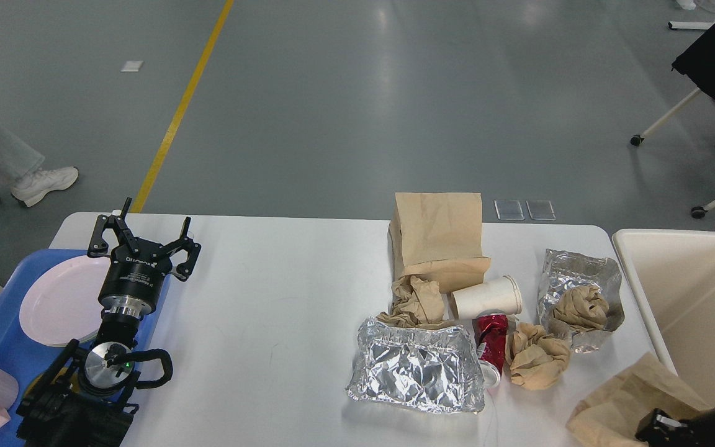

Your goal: Tidy desktop

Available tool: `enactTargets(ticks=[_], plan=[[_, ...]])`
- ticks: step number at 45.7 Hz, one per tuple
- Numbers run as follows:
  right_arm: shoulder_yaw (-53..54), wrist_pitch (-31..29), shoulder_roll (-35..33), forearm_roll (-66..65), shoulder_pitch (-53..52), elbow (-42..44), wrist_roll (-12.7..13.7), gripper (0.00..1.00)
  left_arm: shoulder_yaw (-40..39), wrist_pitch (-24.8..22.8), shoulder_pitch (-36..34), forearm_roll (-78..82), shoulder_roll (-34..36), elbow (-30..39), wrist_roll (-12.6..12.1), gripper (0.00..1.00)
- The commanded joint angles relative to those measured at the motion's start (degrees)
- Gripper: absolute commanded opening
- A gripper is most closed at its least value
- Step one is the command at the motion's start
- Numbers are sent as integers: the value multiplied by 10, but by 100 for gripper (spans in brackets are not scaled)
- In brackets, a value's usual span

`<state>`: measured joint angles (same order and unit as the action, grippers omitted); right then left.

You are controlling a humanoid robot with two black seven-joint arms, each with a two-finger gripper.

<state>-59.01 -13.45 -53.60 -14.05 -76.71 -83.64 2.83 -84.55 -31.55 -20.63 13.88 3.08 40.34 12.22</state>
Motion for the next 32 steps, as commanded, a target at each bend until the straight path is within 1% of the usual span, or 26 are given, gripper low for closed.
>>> enactTargets(ticks=[1,6,12,18,21,25,30,32], plan=[[-110,-35,-20,2,-135,-41,7,0,0,0,0,0,0,0,0,96],[-208,-64,-8,2,-252,-57,7,0,0,0,0,0,0,0,0,96],[-312,-127,29,2,-389,-66,7,0,0,0,0,0,0,0,0,97],[-374,-171,74,28,-502,-82,6,0,0,0,0,0,0,0,0,96],[-389,-180,93,49,-528,-83,6,0,0,0,1,0,0,0,0,96],[-398,-179,111,63,-535,-83,6,0,0,0,0,0,0,0,0,96],[-399,-169,107,65,-536,-80,6,0,0,0,0,0,0,0,-1,96],[-400,-153,104,66,-536,-77,6,0,0,0,1,0,0,0,0,96]])
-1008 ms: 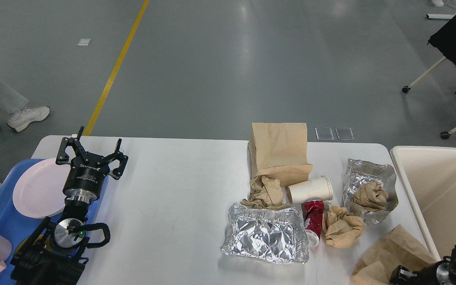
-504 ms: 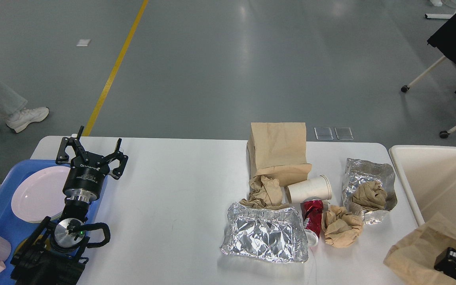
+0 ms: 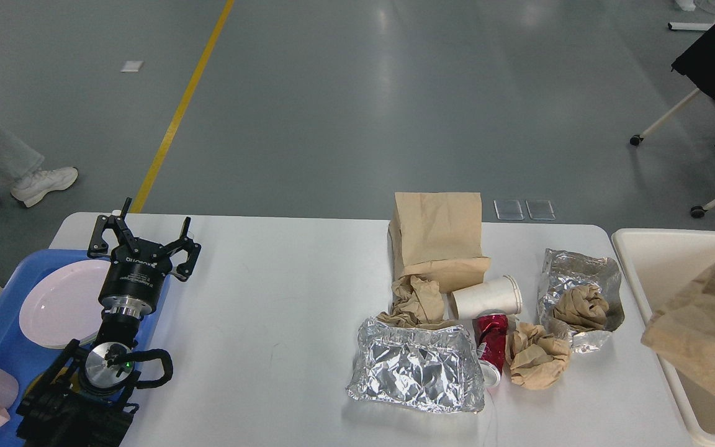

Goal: Tidy desktop
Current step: 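Lift the brown paper bag into the white bin with the right gripper, then release the paper bag in the bin and withdraw the right gripper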

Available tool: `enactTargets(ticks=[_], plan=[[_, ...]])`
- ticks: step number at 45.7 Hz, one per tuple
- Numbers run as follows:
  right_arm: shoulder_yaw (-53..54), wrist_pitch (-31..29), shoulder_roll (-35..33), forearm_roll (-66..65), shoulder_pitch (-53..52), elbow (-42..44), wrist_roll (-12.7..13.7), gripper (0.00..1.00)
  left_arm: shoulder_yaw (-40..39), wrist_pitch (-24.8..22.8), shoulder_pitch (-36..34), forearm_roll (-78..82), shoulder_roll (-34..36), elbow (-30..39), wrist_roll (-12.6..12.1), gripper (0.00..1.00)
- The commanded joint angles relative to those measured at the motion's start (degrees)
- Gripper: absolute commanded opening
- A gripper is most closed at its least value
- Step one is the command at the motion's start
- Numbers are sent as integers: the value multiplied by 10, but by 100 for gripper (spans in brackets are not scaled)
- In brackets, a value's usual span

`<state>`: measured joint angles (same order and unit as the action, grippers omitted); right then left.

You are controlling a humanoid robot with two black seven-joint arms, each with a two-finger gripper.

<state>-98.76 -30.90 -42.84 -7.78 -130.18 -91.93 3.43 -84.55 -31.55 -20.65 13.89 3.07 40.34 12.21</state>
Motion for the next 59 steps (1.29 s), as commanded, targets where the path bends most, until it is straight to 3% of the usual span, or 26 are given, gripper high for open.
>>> enactTargets(ticks=[1,8,14,18,24,30,38,47,59], plan=[[-3,34,-7,3,-1,8,0,0,0,0,0,0,0,0,0,96],[5,137,-54,8,48,54,1,0,0,0,0,0,-1,0,-1,96],[49,145,-87,10,148,175,2,0,0,0,0,0,-1,0,0,96],[107,148,-119,10,261,280,1,0,0,0,1,0,-1,0,0,96],[301,154,-119,9,489,449,2,0,0,0,1,0,-1,0,0,96],[504,154,-45,6,745,671,8,0,0,0,1,0,-1,0,0,96],[577,172,87,5,905,889,10,0,0,0,1,0,-1,0,0,96],[577,262,158,4,981,925,19,0,0,0,1,0,-1,0,0,96],[585,287,191,7,1014,923,20,0,0,0,1,0,0,0,0,96]])
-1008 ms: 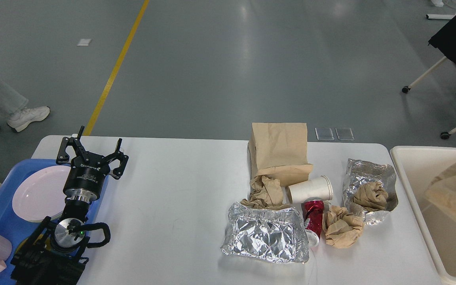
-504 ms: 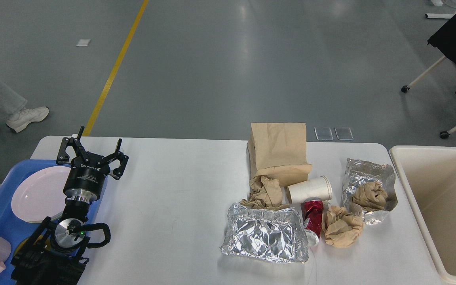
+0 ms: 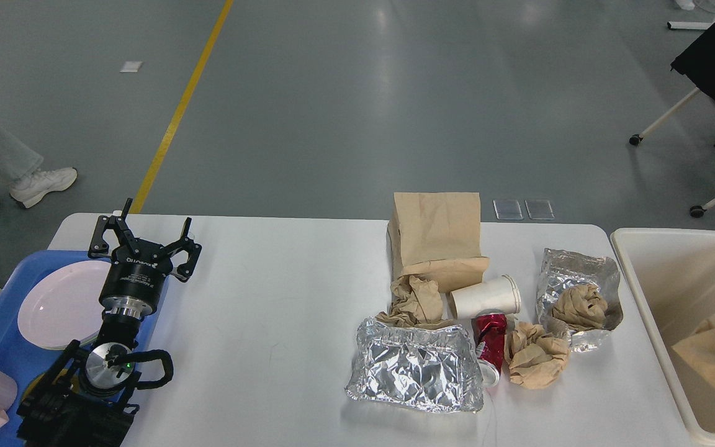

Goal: Tidy desktop
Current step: 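Release the paper bag in the bin and withdraw the right gripper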

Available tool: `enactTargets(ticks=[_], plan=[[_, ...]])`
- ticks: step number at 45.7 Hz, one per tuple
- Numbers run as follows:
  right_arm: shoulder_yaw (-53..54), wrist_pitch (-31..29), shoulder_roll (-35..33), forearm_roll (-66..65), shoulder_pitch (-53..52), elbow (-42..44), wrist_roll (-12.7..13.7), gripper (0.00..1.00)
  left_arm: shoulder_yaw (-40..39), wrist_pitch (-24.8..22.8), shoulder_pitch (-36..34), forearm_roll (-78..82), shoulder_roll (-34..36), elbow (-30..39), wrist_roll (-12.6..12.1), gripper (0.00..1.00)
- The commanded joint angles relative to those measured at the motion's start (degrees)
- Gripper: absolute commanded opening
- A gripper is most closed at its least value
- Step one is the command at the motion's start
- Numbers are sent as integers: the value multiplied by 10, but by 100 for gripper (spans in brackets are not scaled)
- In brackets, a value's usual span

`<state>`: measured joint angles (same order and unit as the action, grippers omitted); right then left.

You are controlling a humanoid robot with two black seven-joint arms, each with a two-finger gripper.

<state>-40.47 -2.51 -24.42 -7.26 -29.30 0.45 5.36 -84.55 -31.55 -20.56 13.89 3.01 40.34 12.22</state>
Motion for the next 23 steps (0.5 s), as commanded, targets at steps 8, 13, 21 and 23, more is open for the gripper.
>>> enactTargets(ticks=[8,13,21,23], plan=[[2,4,17,2,14,-3,1,0,0,0,-1,0,1,0,0,97],[2,4,17,3,21,-5,1,0,0,0,-1,0,1,0,0,96],[2,4,25,2,22,-5,1,0,0,0,-1,0,1,0,0,96],[2,4,28,2,24,-5,1,0,0,0,-1,0,1,0,0,96]])
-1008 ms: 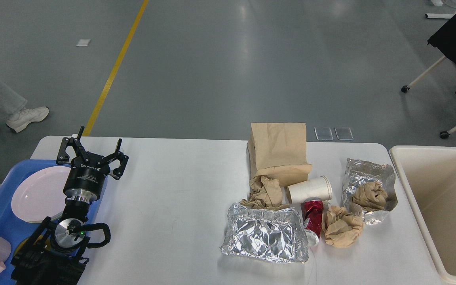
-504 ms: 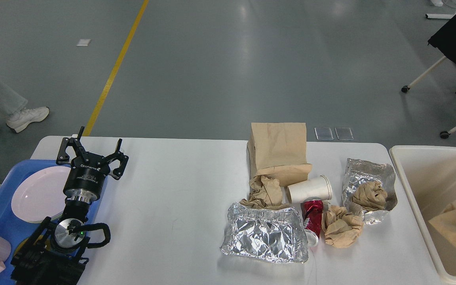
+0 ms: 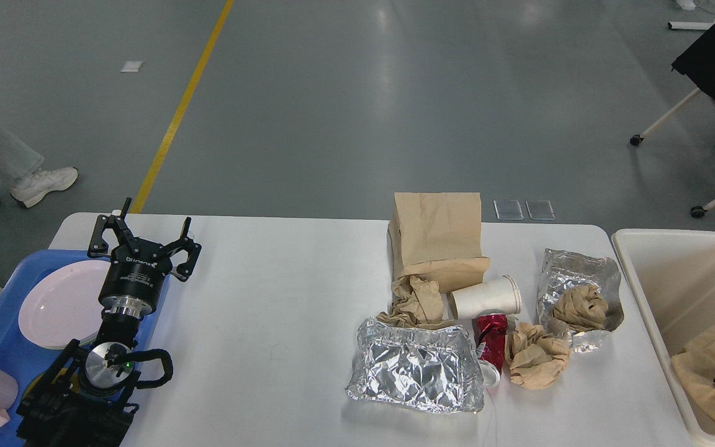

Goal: Tidy desktop
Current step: 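Release the paper bag in the bin and withdraw the right gripper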

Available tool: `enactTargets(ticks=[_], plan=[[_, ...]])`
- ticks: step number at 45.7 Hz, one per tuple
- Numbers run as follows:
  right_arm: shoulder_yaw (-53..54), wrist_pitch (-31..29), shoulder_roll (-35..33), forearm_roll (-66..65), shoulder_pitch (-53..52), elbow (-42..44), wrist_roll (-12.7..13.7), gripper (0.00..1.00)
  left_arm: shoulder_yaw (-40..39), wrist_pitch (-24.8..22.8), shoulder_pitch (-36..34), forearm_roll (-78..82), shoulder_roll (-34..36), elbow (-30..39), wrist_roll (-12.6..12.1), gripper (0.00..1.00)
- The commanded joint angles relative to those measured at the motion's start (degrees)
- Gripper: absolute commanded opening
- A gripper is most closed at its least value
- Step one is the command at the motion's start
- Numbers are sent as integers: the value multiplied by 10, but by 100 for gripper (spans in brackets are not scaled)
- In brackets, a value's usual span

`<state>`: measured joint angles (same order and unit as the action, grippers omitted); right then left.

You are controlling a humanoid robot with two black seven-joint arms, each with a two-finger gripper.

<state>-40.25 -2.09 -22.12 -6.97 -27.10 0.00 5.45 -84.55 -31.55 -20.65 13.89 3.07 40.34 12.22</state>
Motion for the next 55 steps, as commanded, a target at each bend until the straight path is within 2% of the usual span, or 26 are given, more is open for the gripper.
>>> enactTargets(ticks=[1,7,8,9,13,14,40,47,55], plan=[[0,0,7,-1,2,0,0,0,0,0,1,0,0,0,0,96],[-1,0,8,-1,2,1,-1,2,0,0,0,0,0,0,0,96],[0,1,6,-1,2,1,-2,16,0,0,0,0,0,0,0,96],[2,3,4,0,2,2,-4,38,0,0,0,0,0,0,0,97],[2,29,2,0,2,2,-4,97,0,0,0,0,0,0,0,96],[2,35,1,1,2,2,-5,100,0,0,0,0,0,0,0,96],[2,46,-13,1,-2,-3,-5,100,0,0,0,0,0,0,0,96],[1,38,-66,-3,-39,-81,-4,100,0,0,1,0,0,0,0,96],[-28,-4,-181,-54,-190,-266,13,100,0,0,0,0,0,0,0,96]])
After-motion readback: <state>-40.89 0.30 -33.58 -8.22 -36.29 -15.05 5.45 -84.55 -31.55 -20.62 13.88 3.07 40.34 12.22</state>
